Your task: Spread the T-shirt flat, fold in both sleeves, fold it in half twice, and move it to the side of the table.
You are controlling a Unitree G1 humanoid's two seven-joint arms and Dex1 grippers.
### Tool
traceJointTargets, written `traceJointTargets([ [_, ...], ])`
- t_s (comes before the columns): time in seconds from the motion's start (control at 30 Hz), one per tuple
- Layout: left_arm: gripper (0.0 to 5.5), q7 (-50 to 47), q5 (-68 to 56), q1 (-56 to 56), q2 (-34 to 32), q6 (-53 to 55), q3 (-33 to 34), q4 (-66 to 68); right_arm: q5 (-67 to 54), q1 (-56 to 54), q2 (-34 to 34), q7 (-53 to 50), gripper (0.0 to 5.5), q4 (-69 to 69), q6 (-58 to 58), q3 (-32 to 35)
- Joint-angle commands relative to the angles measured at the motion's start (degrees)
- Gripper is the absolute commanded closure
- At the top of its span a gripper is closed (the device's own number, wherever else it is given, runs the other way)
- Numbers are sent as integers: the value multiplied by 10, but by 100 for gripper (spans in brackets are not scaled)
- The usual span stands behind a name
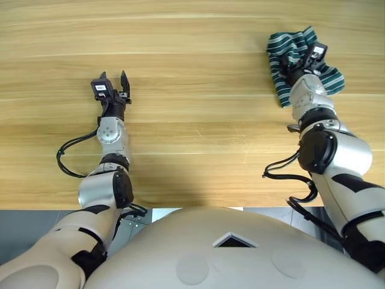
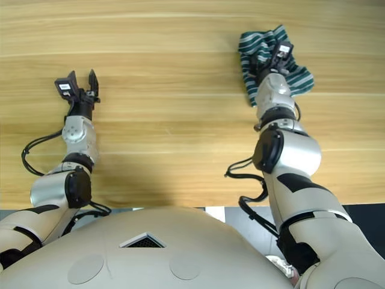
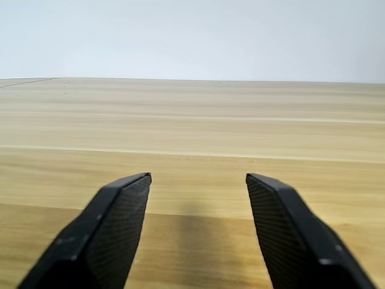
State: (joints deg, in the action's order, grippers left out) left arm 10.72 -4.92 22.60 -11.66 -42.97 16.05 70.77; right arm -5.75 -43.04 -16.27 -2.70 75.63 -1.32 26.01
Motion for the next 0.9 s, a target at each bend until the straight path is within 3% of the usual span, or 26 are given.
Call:
traceJointTargets([
  [0.03, 256, -7, 5, -51, 11, 28, -3, 29, -30, 93, -46, -97, 173, 33, 54, 58],
  [0.23, 256, -7, -1, -60, 13, 23, 3, 28, 1, 89, -83, -105, 173, 28, 20, 59],
  [0.4, 256, -5, -12, -73, 10, 16, 15, 23, 94, 17, -70, -111, 173, 13, -121, -39],
  [0.5, 256, -1, -24, -84, 10, 8, 25, 18, 186, -37, -10, -141, 173, -15, -242, -150],
  [0.67, 256, 8, -39, -96, 14, 1, 38, 10, 301, -40, 138, -58, 173, -50, -368, -335],
  [0.9, 256, 12, -39, -89, 18, 3, 42, 5, 329, 6, 197, -47, 173, -7, -285, -399],
])
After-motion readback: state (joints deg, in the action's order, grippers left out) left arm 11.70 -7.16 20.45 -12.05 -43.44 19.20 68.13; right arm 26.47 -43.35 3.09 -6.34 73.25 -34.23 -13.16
